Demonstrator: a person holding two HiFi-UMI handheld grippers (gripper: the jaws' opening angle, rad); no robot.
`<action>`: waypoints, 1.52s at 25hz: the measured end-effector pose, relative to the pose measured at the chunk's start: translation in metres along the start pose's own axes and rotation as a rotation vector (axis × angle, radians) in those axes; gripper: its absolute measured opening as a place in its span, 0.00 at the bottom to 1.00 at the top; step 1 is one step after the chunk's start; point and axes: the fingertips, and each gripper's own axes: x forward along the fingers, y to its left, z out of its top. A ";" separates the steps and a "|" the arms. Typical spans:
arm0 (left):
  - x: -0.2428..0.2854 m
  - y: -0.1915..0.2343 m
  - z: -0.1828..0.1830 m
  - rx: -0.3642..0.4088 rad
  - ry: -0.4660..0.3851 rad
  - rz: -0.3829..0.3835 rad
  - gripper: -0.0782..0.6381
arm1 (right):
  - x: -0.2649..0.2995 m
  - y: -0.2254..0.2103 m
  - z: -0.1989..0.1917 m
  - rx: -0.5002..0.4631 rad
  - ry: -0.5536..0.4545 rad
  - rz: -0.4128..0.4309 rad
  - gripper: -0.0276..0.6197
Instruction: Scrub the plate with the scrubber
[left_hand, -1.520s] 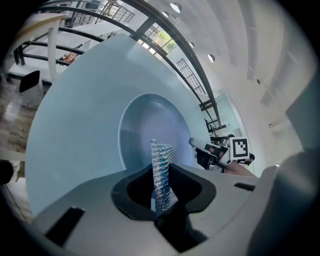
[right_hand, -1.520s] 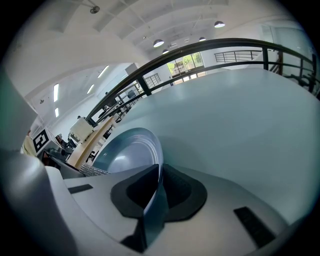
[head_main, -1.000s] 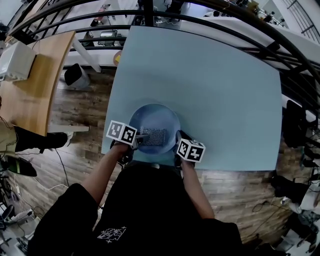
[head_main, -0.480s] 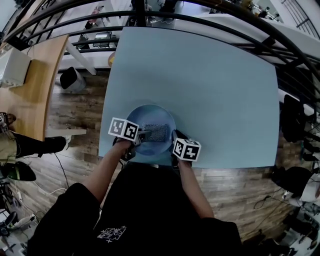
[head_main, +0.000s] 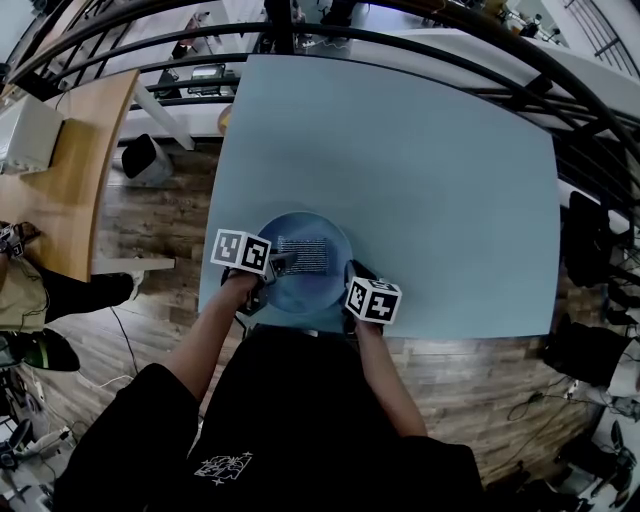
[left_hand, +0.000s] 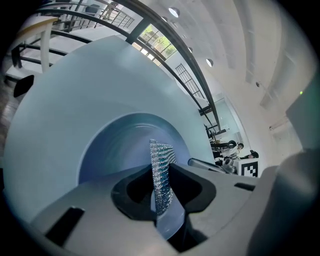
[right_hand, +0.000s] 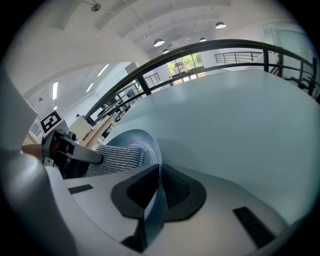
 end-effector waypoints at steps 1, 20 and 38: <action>-0.004 0.003 0.000 -0.008 -0.006 0.003 0.24 | 0.000 0.000 0.000 0.000 -0.001 -0.002 0.08; -0.064 0.052 -0.010 -0.088 -0.091 0.064 0.24 | 0.000 0.004 0.002 0.000 0.000 -0.011 0.08; -0.070 0.047 -0.054 -0.108 -0.050 0.048 0.24 | 0.002 0.004 0.001 0.000 0.005 -0.002 0.08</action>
